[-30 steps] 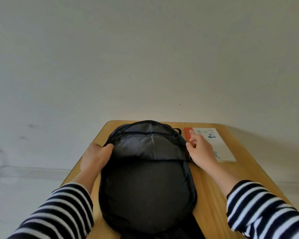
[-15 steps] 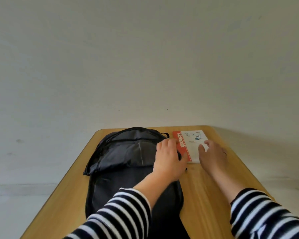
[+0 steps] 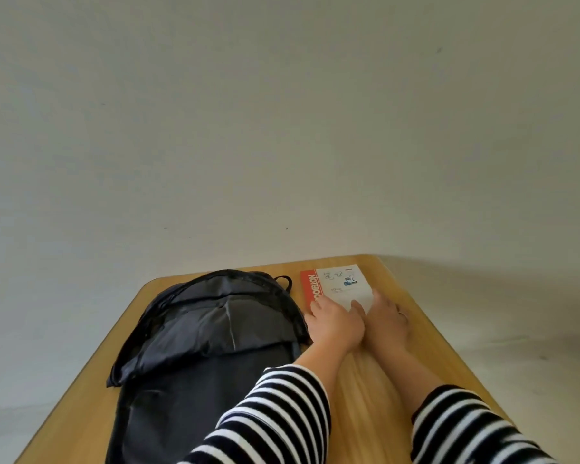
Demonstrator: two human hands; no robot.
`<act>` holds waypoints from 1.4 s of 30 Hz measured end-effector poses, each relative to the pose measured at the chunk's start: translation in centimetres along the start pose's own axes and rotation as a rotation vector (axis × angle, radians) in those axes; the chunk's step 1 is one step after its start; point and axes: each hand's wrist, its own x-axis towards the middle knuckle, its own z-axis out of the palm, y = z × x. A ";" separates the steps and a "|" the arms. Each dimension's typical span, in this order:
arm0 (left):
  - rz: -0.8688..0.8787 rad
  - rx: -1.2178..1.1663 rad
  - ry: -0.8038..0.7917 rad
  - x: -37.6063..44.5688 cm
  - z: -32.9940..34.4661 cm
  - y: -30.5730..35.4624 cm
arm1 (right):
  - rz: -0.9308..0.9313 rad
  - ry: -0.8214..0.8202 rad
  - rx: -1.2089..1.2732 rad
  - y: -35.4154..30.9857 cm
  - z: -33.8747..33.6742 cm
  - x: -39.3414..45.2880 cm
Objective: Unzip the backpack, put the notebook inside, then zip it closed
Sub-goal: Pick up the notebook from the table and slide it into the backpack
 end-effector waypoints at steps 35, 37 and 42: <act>-0.106 -0.834 -0.012 -3.4 -4.3 -2.0 | 0.137 0.190 0.723 -1.6 -5.8 -6.8; -0.068 -0.862 -0.016 -4.2 -6.0 -2.9 | 0.152 0.120 0.729 -2.4 -5.7 -7.1; -0.032 -0.916 -0.049 -6.7 -10.0 -5.5 | 0.107 -0.075 0.635 -5.4 -5.4 -8.5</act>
